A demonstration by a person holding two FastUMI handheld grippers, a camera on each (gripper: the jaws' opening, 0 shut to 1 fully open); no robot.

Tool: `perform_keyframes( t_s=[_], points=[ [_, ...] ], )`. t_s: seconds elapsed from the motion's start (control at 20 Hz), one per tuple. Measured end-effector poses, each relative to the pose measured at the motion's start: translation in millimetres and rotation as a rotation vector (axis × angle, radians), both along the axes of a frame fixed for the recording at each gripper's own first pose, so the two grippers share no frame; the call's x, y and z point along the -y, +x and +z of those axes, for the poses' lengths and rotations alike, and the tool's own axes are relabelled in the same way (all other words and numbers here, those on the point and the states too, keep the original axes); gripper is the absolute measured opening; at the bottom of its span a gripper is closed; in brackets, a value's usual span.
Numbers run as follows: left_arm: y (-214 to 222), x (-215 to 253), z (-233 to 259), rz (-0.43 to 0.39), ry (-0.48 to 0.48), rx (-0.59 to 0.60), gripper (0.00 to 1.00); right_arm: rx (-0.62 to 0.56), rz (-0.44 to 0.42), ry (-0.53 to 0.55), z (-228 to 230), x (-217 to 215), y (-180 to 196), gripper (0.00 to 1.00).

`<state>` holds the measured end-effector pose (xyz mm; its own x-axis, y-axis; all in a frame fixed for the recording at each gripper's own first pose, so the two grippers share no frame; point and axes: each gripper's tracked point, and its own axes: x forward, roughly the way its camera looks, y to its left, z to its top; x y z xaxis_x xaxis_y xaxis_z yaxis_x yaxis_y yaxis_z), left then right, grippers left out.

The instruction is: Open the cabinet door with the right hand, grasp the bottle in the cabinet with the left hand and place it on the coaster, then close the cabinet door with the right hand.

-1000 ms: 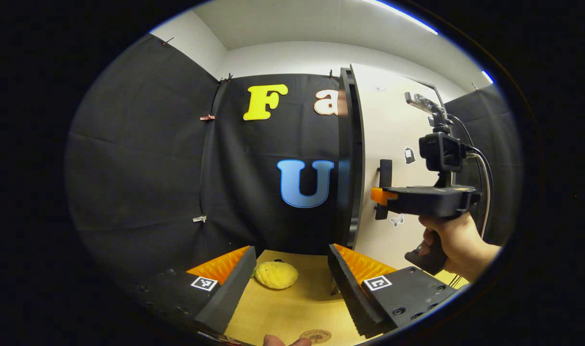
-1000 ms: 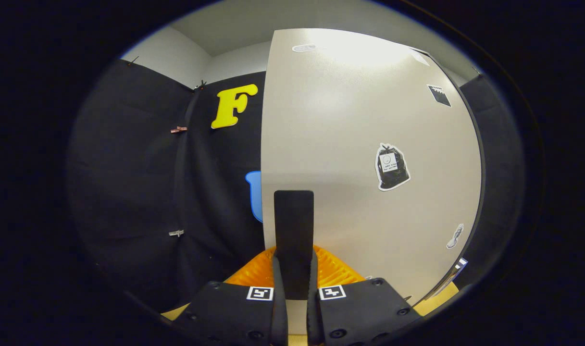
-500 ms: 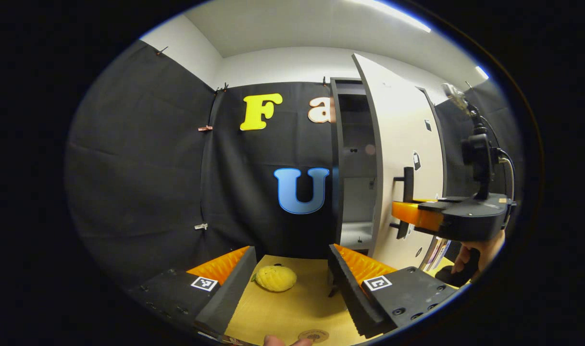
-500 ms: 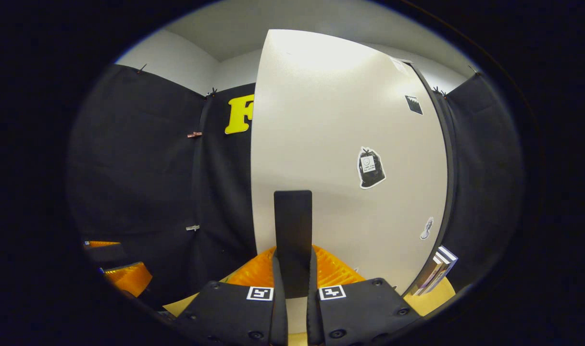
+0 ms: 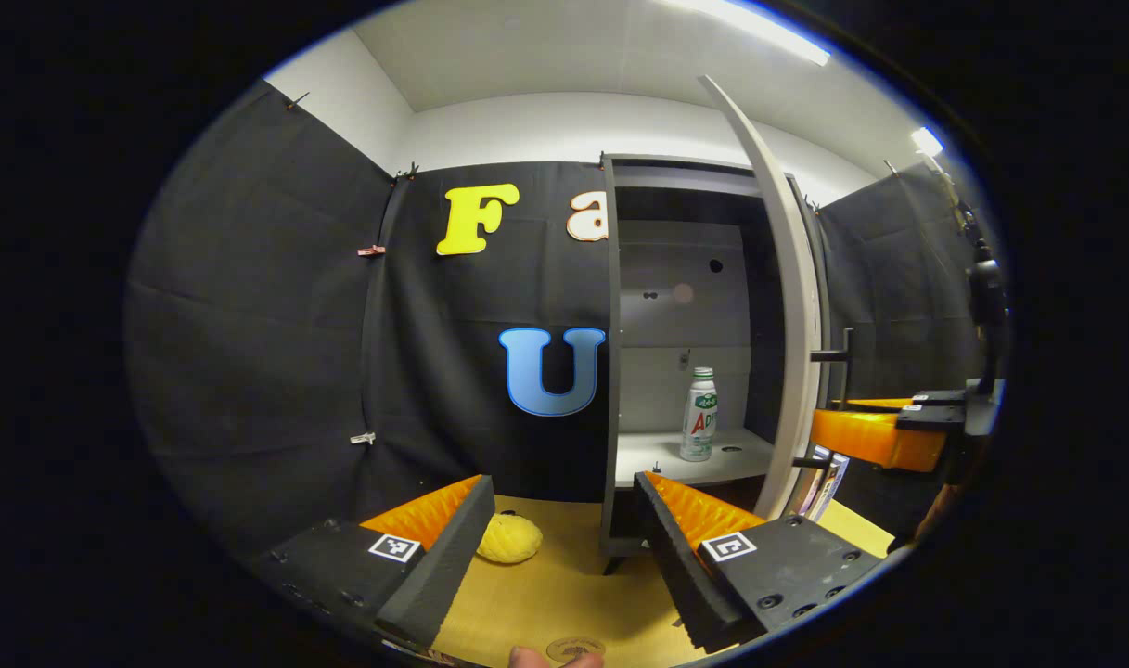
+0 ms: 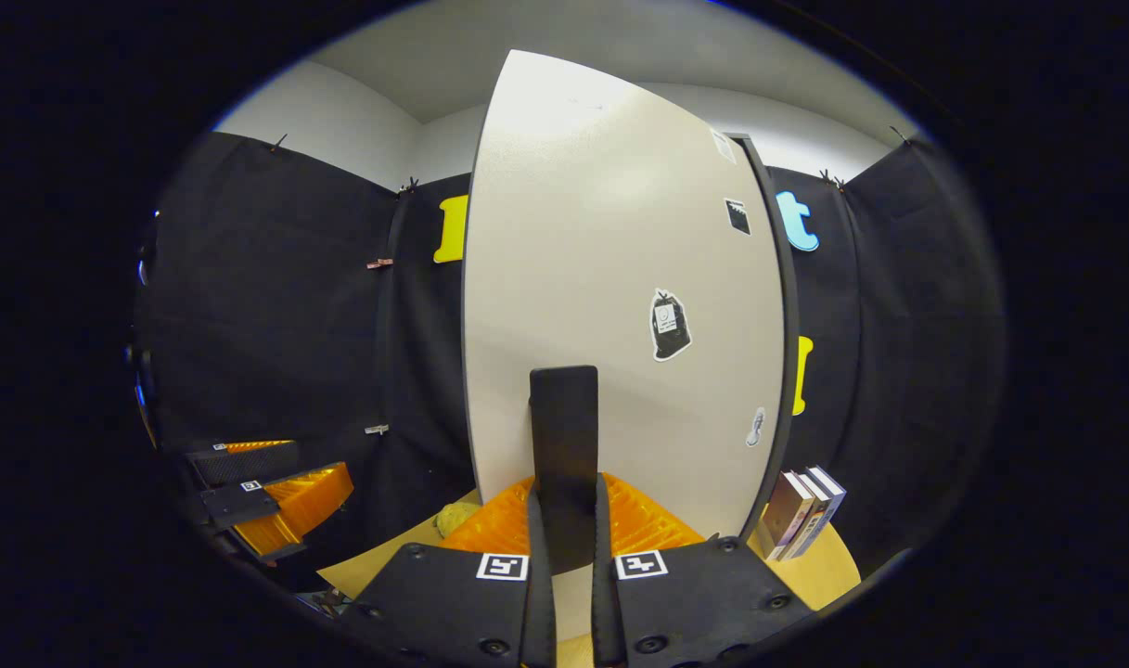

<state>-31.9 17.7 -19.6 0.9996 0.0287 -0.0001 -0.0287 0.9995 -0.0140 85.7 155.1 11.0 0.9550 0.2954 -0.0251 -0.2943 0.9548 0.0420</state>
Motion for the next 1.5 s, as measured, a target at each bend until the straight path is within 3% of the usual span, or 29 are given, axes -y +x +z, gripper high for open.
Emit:
perform_keyframes(
  t_s=[1.3,1.5],
  points=[
    [27,95,6,-0.125,-0.017,0.002,0.94,-0.012,-0.260,0.024,3,100,-23,0.18],
    [36,109,5,-0.140,-0.019,-0.002,0.94,-0.014,-0.297,0.036,4,115,-25,0.12]
  ],
)
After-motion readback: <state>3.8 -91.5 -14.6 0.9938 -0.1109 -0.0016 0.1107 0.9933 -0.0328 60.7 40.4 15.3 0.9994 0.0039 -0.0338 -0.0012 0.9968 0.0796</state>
